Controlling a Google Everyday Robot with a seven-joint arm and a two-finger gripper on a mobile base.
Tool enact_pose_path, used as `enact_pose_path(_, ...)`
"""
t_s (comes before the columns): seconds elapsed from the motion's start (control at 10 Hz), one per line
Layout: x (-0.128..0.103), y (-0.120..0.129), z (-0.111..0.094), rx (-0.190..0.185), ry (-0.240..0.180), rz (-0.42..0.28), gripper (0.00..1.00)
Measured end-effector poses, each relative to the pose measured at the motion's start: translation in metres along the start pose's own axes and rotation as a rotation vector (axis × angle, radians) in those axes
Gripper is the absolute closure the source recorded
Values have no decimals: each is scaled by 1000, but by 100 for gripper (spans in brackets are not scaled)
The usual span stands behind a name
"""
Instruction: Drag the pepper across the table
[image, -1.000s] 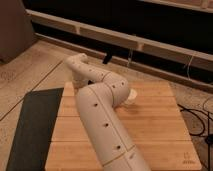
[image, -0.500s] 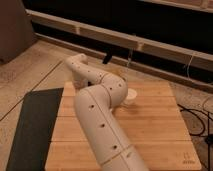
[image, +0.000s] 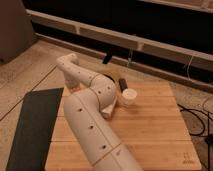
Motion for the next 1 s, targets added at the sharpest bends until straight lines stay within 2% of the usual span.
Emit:
enact_pose_path(0.4, -24, 65, -14, 3, -29, -142, 81)
enact_pose_path(0.6, -32, 97, -23, -22, -51, -230, 81)
enact_pose_path(0.7, -33, 101, -25, -28, -55, -244, 80)
enact_pose_path(1.0, -33, 101, -25, -28, -55, -243, 67)
